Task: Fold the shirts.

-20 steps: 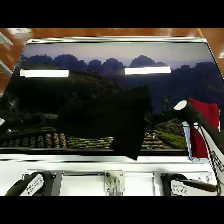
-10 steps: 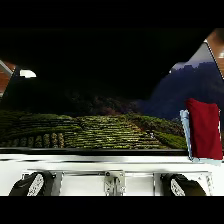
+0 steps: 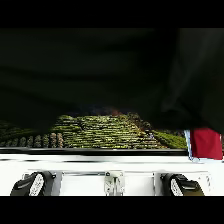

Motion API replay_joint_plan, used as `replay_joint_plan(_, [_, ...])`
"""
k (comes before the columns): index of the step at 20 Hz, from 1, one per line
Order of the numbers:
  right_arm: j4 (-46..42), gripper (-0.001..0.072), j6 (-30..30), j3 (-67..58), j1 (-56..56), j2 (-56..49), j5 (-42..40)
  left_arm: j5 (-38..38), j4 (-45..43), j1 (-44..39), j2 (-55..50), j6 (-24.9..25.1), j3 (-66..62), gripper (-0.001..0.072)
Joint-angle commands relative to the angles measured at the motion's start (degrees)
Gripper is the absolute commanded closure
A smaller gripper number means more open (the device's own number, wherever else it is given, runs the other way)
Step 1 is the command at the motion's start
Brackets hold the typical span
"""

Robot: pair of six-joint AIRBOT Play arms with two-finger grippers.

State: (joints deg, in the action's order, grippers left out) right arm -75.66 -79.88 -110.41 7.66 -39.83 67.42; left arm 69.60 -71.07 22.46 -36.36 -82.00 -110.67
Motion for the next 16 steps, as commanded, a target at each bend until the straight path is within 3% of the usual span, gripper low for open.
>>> replay_joint_plan(1, [-4.39, 0.0650, -1.60, -0.57, 0.02, -2.64, 12.00, 6.86, -2.89, 0.02, 0.11, 2.29, 2.78, 0.0665])
replay_joint_plan(5, [-4.33, 0.0650, -7.69, 1.38, 0.02, -14.51, 26.12, 10.67, -2.93, 0.02, -0.83, 2.49, 18.16, 0.0665])
replay_joint_plan(7, [-4.35, 0.0650, -8.85, 6.19, -0.42, -21.40, 27.71, 9.57, -2.95, 0.02, -2.27, 2.82, 28.85, 0.0666])
replay_joint_plan(11, [-4.15, 0.0650, -8.50, 16.98, -5.97, -37.44, 10.40, 0.04, -2.91, 0.02, -14.64, 2.91, 43.19, 0.0666])
replay_joint_plan(16, [-4.02, 0.0649, -12.04, 16.92, -11.74, -54.84, -19.85, -9.97, -2.38, -1.05, -37.92, 2.84, 39.28, 0.0665])
